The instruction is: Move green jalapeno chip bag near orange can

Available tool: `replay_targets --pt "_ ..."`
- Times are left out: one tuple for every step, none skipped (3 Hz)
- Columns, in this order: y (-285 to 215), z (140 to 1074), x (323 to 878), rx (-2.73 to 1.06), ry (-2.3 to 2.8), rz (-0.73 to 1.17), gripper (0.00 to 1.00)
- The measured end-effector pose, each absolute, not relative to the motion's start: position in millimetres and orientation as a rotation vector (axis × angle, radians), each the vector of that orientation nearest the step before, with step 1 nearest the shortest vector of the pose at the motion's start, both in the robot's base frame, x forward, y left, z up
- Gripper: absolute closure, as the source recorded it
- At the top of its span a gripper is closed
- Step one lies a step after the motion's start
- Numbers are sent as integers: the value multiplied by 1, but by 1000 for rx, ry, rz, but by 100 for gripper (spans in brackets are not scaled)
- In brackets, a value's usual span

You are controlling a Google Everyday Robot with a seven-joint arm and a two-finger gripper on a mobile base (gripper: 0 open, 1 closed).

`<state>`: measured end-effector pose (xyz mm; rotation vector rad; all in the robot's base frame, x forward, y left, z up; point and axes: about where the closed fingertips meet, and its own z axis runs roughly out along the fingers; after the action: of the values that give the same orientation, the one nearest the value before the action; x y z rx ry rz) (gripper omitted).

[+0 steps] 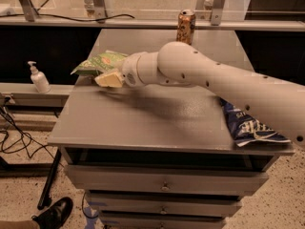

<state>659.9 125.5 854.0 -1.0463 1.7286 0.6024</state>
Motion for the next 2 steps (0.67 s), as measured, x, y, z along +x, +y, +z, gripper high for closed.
replay_targets --pt "115 855 662 -1036 1734 575 64" --pt "90 867 667 -1072 1731 498 87"
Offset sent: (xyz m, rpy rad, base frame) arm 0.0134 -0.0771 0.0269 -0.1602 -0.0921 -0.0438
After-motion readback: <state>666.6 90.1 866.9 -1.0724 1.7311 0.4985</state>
